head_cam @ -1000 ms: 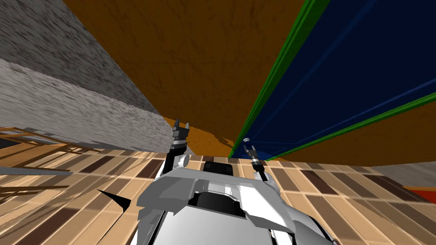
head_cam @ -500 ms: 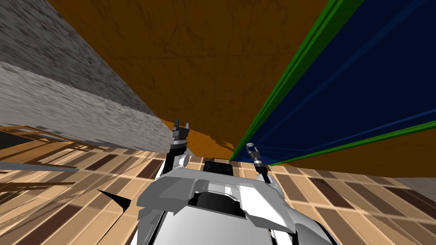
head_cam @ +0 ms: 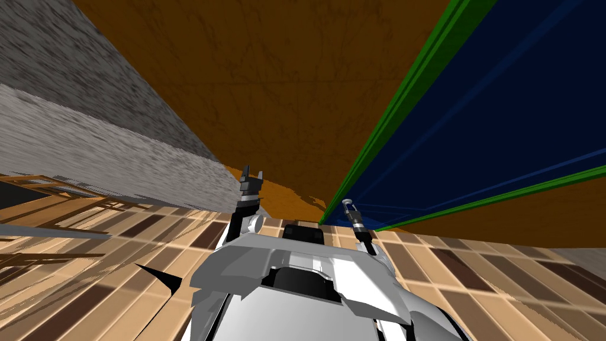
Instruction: Pull the door open
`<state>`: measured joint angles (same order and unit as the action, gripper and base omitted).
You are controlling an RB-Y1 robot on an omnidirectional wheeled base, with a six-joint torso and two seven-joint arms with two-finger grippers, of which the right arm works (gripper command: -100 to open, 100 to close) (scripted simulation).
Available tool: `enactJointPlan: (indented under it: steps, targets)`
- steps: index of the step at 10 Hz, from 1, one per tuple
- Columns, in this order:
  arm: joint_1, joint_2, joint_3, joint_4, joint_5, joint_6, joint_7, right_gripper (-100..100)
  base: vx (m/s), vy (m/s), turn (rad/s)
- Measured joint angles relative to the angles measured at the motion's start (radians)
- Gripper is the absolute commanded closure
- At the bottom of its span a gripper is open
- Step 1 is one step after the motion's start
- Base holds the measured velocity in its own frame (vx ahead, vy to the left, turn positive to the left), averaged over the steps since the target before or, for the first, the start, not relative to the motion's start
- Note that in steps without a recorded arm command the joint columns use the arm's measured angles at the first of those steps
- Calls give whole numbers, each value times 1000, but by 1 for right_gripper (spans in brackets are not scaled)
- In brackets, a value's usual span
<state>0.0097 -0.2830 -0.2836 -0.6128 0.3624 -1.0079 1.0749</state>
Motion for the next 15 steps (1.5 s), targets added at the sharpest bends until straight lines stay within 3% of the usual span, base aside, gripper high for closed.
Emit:
enactJointPlan:
  steps: [8, 15]
  targets:
    - [-4, -1, 21, -4, -52, 10, -123, 100, -52, -20, 51]
    - [-10, -3, 48, -10, -123, 22, -295, 100, -51, -27, 64]
